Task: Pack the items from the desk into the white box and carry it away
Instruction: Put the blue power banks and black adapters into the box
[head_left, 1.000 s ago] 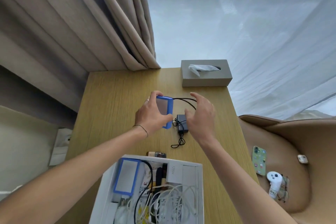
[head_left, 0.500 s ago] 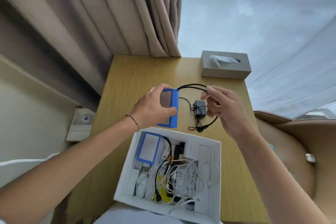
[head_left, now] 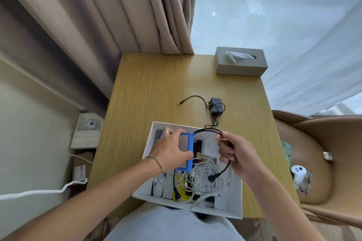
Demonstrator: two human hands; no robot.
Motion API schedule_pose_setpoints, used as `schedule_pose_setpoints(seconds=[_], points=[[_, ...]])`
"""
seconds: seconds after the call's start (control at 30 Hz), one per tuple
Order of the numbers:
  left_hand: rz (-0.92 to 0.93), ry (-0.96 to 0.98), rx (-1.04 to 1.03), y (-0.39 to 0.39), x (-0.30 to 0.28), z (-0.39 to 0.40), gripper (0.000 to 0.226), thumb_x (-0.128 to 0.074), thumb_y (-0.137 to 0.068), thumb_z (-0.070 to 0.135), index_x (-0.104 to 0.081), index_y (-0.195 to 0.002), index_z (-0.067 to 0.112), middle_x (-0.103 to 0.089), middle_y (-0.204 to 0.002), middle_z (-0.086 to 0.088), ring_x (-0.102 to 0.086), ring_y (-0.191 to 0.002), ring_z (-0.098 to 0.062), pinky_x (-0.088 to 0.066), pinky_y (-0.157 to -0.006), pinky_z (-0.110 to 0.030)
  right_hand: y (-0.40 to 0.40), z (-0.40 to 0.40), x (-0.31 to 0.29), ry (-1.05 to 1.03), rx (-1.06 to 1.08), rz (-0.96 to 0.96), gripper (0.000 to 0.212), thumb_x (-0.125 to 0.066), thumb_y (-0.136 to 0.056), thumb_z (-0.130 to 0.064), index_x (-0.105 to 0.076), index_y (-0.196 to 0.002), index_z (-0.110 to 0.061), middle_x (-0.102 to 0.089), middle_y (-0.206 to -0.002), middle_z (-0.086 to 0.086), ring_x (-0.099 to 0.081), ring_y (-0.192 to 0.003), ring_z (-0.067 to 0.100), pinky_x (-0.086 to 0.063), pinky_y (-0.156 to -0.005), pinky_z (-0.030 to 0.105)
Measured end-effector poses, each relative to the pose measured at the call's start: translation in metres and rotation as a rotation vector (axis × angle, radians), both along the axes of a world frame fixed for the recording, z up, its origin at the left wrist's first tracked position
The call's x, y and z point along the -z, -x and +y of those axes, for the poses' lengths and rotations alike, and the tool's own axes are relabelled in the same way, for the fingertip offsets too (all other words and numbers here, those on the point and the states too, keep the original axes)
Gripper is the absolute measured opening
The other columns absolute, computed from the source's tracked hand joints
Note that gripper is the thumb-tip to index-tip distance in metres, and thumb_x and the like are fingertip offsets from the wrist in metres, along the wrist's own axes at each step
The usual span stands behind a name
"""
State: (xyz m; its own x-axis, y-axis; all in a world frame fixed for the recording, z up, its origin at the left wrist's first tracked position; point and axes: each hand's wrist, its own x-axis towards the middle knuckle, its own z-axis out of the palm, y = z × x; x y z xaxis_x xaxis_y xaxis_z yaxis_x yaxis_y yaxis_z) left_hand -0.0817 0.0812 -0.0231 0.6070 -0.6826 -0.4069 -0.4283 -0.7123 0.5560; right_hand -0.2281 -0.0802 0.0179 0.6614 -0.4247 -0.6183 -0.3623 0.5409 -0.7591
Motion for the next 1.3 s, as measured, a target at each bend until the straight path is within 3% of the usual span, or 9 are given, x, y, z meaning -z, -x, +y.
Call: schedule_pose_setpoints(seconds=[0.1,0.2,0.33,0.47,0.7,0.87,1.0,1.13,1.3], points=[[-0.078,-0.066,0.023,0.006,0.012,-0.008,0.079,-0.063,-0.07,0.058,-0.038,-0.14,0.031,-0.039,-0.12,-0.001,-0.055,-0.09,-0.022,-0.045,-0.07,-0.03,0.006,0.012,0.014,0.053,0.062,0.121,0.032,-0.039,-0.108,-0.019,-0.062,-0.09,-0.006,-0.032,-0.054,0.0,-0.028,-0.047,0.014,-0.034,-0.043,0.026],[-0.131,-0.095,0.028,0.011,0.021,-0.011,0.08,-0.067,-0.07,0.055,-0.036,-0.139,0.027,-0.042,-0.123,-0.004,-0.057,-0.088,-0.024,-0.049,-0.066,-0.032,0.01,0.019,0.024,0.24,-0.015,0.243,0.032,-0.037,-0.108,-0.018,-0.062,-0.093,-0.004,-0.045,-0.056,0.003,-0.044,-0.046,0.016,-0.044,-0.043,0.028],[-0.201,-0.137,0.074,0.013,0.029,-0.015,0.076,-0.068,-0.068,0.057,-0.036,-0.13,0.025,-0.045,-0.116,-0.004,-0.054,-0.077,-0.024,-0.04,-0.056,-0.03,0.015,0.021,0.032,0.788,-0.379,0.509,0.032,-0.04,-0.105,-0.021,-0.063,-0.085,-0.01,-0.063,-0.075,0.003,-0.06,-0.064,0.022,-0.045,-0.056,0.031],[-0.293,-0.172,0.121,0.012,0.035,-0.027,0.076,-0.068,-0.066,0.061,-0.038,-0.125,0.024,-0.046,-0.116,-0.006,-0.049,-0.072,-0.024,-0.04,-0.06,-0.031,0.011,0.026,0.04,1.132,-0.644,0.778,0.027,-0.045,-0.105,-0.032,-0.061,-0.089,-0.016,-0.057,-0.091,0.0,-0.057,-0.077,0.022,-0.042,-0.062,0.033],[-0.442,-0.245,0.191,0.016,0.047,-0.035,0.084,-0.066,-0.062,0.07,-0.04,-0.127,0.023,-0.051,-0.115,-0.008,-0.059,-0.096,-0.027,-0.039,-0.067,-0.034,0.005,0.026,0.047,1.189,-0.742,0.873,0.032,-0.06,-0.096,-0.012,-0.044,-0.069,-0.017,-0.05,-0.066,-0.002,-0.055,-0.063,0.021,-0.035,-0.047,0.029],[-0.429,-0.306,0.227,0.017,0.049,-0.032,0.084,-0.068,-0.072,0.062,-0.036,-0.137,0.021,-0.05,-0.128,-0.01,-0.055,-0.112,-0.029,-0.049,-0.08,-0.038,-0.001,0.026,0.045,1.232,-0.828,0.857,0.027,-0.054,-0.086,0.005,-0.046,-0.069,-0.015,-0.054,-0.069,0.002,-0.056,-0.067,0.027,-0.044,-0.055,0.034],[-0.426,-0.314,0.27,0.021,0.034,-0.029,0.061,-0.062,-0.084,0.047,-0.041,-0.134,0.019,-0.054,-0.125,-0.009,-0.056,-0.111,-0.029,-0.048,-0.077,-0.038,-0.002,0.018,0.038,1.254,-0.775,0.786,0.031,-0.053,-0.087,-0.006,-0.04,-0.061,-0.016,-0.046,-0.059,-0.001,-0.055,-0.061,0.026,-0.041,-0.052,0.032],[-0.536,-0.091,0.349,0.019,0.004,-0.032,0.029,-0.048,-0.091,0.036,-0.053,-0.117,0.023,-0.059,-0.11,0.001,-0.06,-0.099,-0.022,-0.045,-0.065,-0.033,-0.005,-0.006,0.026,1.295,-0.524,0.625,0.025,-0.052,-0.095,-0.028,-0.068,-0.079,-0.017,-0.067,-0.071,-0.002,-0.063,-0.062,0.02,-0.051,-0.053,0.031],[-0.536,0.184,0.318,-0.003,-0.034,-0.074,0.024,-0.054,-0.09,0.033,-0.062,-0.112,0.027,-0.066,-0.096,0.009,-0.062,-0.089,-0.014,-0.052,-0.062,-0.032,-0.019,-0.054,0.019,1.249,-0.295,0.583,0.024,-0.051,-0.096,-0.03,-0.074,-0.098,-0.021,-0.073,-0.082,-0.004,-0.061,-0.065,0.017,-0.037,-0.052,0.026]])
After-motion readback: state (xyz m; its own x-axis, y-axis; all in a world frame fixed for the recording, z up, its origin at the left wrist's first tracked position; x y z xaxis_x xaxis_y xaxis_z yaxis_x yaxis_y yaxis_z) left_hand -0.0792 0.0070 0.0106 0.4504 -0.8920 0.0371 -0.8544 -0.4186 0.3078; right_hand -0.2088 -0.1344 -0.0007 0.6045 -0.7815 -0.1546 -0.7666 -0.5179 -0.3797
